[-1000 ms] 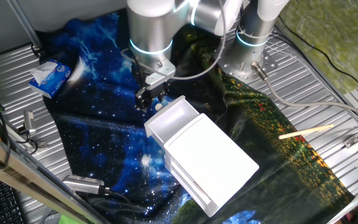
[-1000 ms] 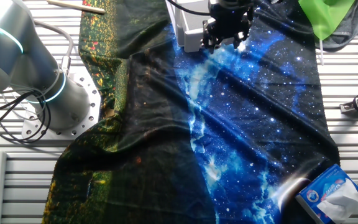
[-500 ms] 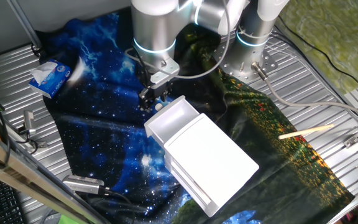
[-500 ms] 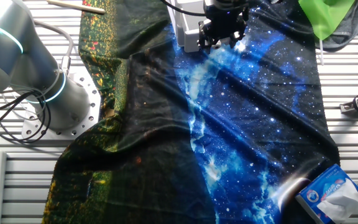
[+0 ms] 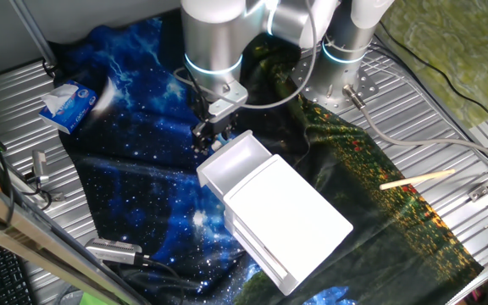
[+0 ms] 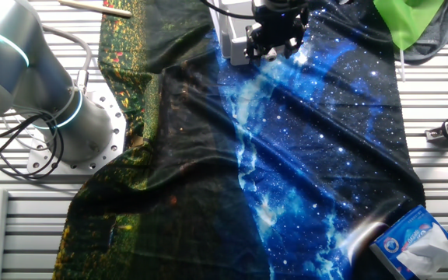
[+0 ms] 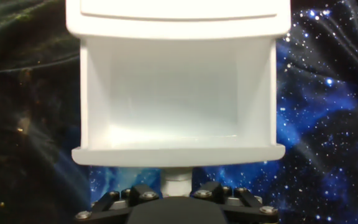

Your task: Grasp the handle and close the drawer

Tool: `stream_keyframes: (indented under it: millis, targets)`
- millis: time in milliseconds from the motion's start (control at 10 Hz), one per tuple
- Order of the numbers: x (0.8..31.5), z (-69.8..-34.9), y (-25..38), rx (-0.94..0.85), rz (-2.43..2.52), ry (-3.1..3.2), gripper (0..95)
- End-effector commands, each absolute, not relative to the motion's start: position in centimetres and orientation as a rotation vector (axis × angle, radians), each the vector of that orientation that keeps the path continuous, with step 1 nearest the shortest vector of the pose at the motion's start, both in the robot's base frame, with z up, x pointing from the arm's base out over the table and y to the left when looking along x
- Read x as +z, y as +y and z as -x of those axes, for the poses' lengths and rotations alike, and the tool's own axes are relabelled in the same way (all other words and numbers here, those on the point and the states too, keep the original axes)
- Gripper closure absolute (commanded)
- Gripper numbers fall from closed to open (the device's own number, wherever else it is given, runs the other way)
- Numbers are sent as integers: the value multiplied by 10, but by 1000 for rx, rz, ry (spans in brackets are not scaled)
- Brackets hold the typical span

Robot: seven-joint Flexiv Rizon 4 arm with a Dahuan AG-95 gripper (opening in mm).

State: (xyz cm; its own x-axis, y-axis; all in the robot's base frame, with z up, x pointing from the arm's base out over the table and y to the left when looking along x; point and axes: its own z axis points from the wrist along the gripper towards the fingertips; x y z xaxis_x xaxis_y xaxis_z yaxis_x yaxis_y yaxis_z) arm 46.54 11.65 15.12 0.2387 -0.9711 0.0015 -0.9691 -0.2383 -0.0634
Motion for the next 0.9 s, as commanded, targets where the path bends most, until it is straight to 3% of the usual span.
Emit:
stream_keyframes:
  millis: [100, 300, 400, 900]
  targets:
    - [149, -465, 120, -67, 2432, 1907, 380]
    - [149, -465, 122, -68, 2432, 1908, 380]
    - [148, -465, 123, -69, 2432, 1907, 570]
    - [146, -460, 124, -75, 2446, 1886, 570]
